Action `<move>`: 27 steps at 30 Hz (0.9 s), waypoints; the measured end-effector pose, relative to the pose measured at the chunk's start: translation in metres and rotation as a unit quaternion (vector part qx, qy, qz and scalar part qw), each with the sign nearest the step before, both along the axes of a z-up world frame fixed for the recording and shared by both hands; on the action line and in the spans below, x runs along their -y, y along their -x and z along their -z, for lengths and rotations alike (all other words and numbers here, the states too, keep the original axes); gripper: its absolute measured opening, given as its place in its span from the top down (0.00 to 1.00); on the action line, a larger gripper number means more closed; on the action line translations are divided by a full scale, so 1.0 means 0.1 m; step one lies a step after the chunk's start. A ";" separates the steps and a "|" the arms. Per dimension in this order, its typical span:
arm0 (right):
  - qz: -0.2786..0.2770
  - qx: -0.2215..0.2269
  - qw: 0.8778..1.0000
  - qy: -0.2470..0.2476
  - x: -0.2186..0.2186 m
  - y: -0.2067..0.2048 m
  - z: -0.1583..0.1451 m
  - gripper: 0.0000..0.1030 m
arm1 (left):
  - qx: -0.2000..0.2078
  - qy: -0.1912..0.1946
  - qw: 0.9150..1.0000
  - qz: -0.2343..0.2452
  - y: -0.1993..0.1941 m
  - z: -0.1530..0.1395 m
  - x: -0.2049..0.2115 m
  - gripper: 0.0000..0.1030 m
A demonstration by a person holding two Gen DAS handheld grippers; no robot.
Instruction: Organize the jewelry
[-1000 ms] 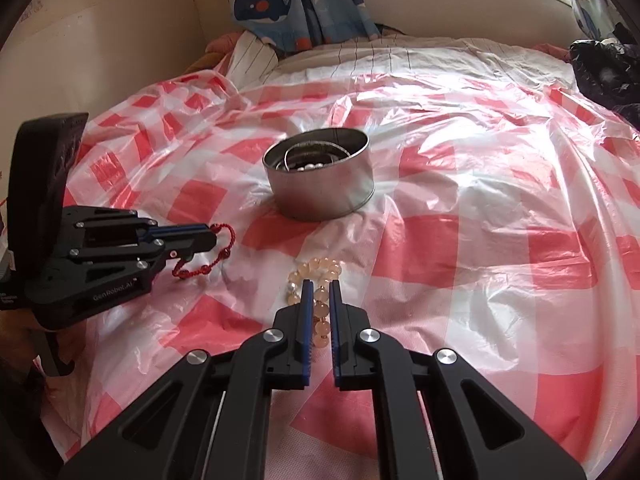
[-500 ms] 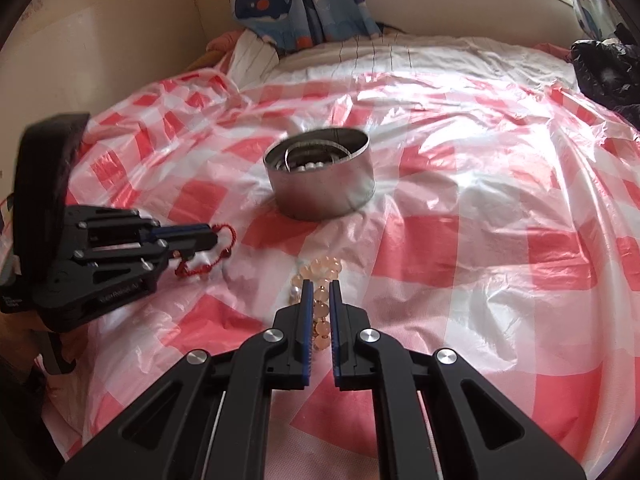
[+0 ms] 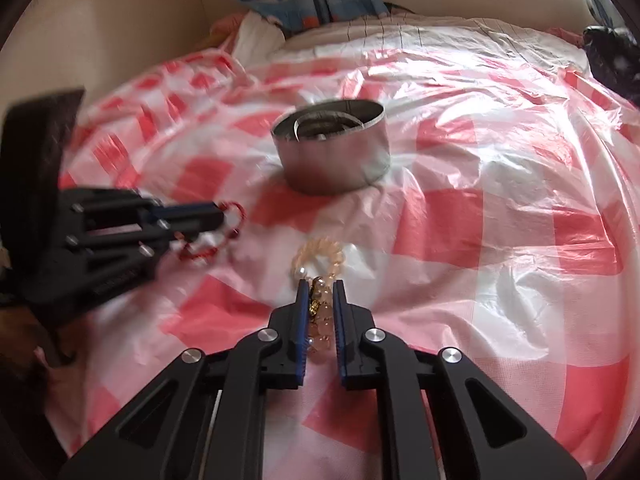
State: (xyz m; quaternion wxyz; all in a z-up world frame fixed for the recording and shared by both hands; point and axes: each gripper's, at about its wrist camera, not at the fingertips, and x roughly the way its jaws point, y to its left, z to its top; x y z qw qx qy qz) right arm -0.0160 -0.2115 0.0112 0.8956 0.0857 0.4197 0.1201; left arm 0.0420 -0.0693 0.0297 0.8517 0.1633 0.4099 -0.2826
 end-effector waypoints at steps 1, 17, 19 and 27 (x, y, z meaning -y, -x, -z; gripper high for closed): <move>0.002 0.007 1.000 -0.007 0.02 0.01 -0.04 0.89 | 0.000 0.008 1.000 -0.001 0.00 -0.03 0.00 0.96; 0.005 0.096 0.994 -0.041 0.21 -0.23 -0.69 0.89 | 0.005 0.087 0.995 -0.040 -0.34 -0.45 0.05 0.96; 0.005 0.103 0.994 -0.038 0.22 -0.31 -0.73 0.89 | 0.003 0.091 0.995 -0.042 -0.44 -0.45 0.13 0.96; 0.007 0.123 0.991 -0.046 0.25 -0.77 -0.83 0.89 | -0.007 0.092 0.993 -0.070 -0.99 -0.29 0.42 0.76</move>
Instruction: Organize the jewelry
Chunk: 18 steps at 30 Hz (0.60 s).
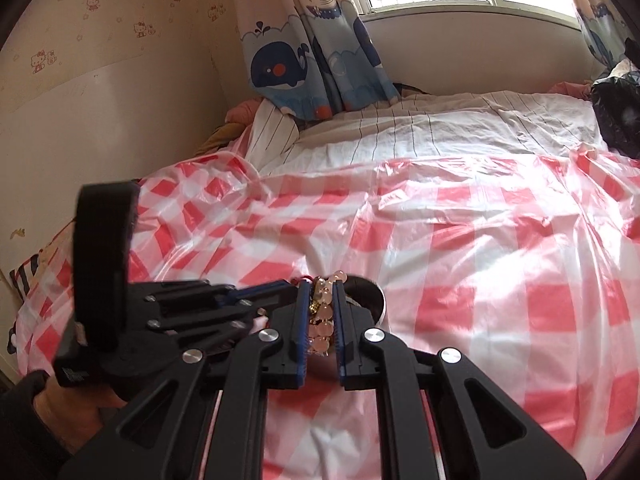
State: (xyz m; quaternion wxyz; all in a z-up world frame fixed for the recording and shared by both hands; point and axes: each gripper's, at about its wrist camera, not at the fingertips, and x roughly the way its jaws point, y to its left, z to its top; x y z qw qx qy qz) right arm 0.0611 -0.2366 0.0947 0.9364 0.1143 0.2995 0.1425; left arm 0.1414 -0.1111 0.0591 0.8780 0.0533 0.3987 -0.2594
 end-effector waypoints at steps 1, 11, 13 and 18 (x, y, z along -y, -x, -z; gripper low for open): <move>-0.001 -0.003 1.000 -0.006 -0.01 -0.09 0.03 0.89 | -0.006 -0.013 1.000 -0.004 -0.06 0.06 0.02 0.71; 0.017 -0.066 0.998 -0.006 0.01 -0.31 0.39 0.68 | 0.006 -0.056 0.998 -0.026 0.25 0.11 -0.30 0.52; 0.025 -0.061 0.998 -0.003 0.05 -0.18 0.33 0.61 | 0.006 -0.061 0.998 -0.024 0.40 0.12 -0.37 0.51; 0.038 -0.083 0.996 0.023 0.03 0.38 0.49 0.52 | 0.010 -0.073 0.996 -0.045 0.79 0.20 -0.56 0.44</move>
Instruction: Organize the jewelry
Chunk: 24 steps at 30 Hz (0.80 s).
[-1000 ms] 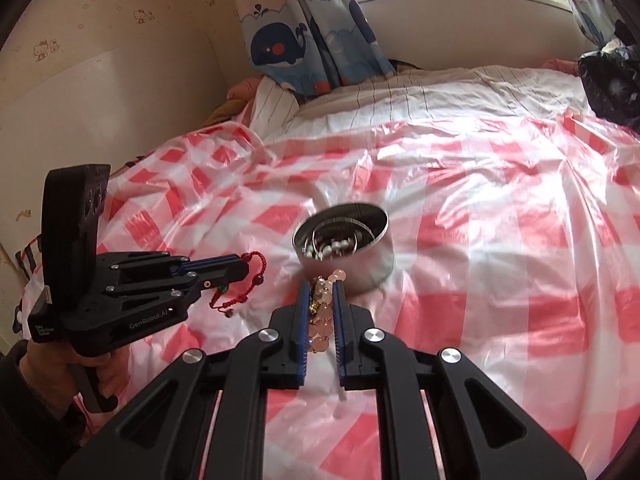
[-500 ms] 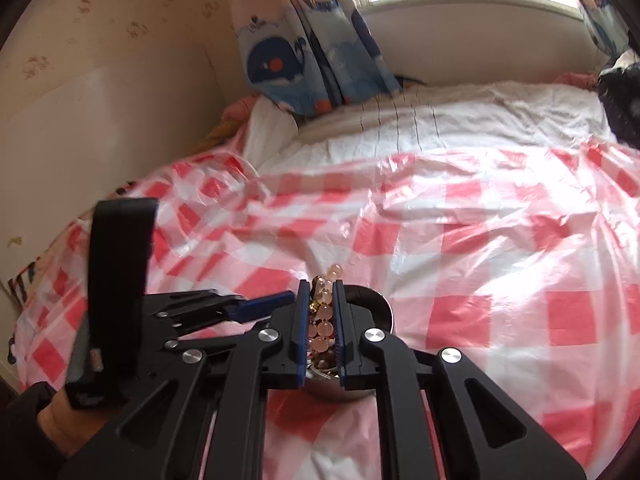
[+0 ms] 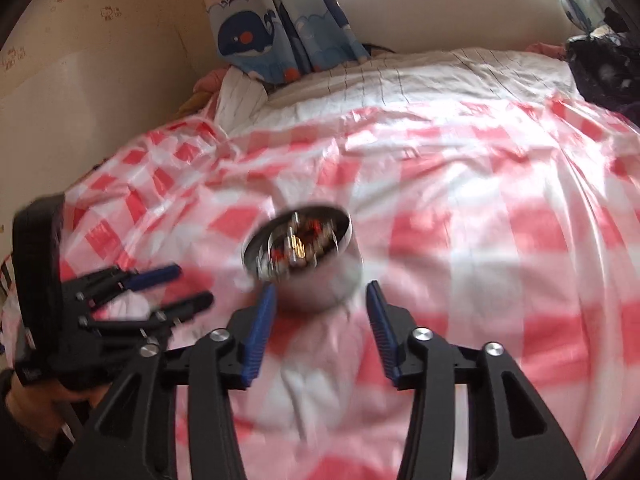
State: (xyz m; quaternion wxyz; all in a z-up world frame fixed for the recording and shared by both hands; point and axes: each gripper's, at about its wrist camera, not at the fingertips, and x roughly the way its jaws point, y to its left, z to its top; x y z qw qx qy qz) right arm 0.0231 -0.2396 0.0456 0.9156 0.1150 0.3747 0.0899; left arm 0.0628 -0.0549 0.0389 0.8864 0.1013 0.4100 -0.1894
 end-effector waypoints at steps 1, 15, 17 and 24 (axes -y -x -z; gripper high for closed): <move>0.001 -0.008 1.000 0.005 -0.03 0.07 0.05 0.52 | -0.002 0.001 1.000 -0.005 0.05 0.02 -0.03 0.43; 0.048 -0.054 0.993 0.098 -0.26 0.37 0.49 0.30 | 0.000 -0.009 0.999 -0.050 0.35 0.38 -0.14 0.12; 0.052 -0.052 0.992 0.102 -0.27 0.38 0.49 0.29 | 0.000 -0.008 0.999 -0.050 0.34 0.38 -0.14 0.11; 0.064 -0.047 0.992 0.098 -0.23 0.38 0.50 0.17 | -0.001 -0.010 0.999 -0.051 0.34 0.39 -0.14 0.08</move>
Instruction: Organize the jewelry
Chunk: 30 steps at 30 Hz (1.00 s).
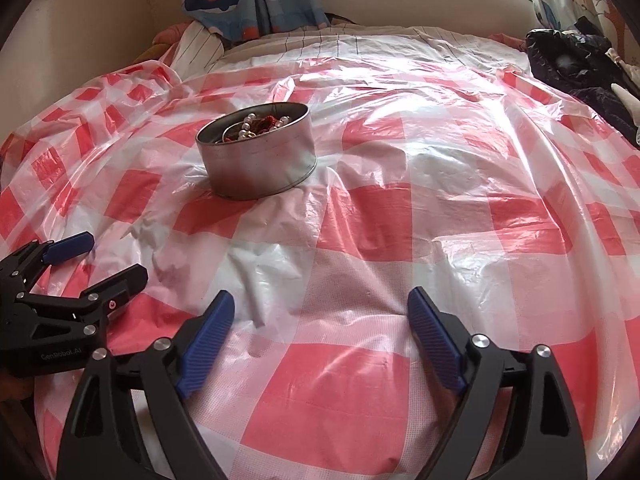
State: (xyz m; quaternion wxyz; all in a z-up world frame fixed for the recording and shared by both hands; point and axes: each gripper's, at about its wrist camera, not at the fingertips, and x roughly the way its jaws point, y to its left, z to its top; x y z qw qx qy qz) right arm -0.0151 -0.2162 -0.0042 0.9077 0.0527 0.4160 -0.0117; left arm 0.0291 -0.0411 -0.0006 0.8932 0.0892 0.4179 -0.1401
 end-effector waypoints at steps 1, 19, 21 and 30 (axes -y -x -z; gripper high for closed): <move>0.000 -0.002 1.000 0.000 0.00 -0.01 0.01 0.16 | 0.000 0.000 1.000 0.000 0.00 0.00 0.00 0.08; -0.005 -0.003 1.000 -0.003 -0.02 -0.02 0.02 0.11 | -0.003 0.001 1.000 -0.002 -0.02 0.03 -0.03 0.07; -0.005 -0.003 1.000 -0.003 -0.02 -0.02 0.02 0.10 | -0.004 0.003 1.000 -0.004 -0.04 0.03 -0.04 0.07; -0.005 -0.003 1.000 0.001 -0.03 -0.02 0.01 0.08 | -0.012 0.007 1.000 -0.007 -0.06 0.01 -0.05 0.07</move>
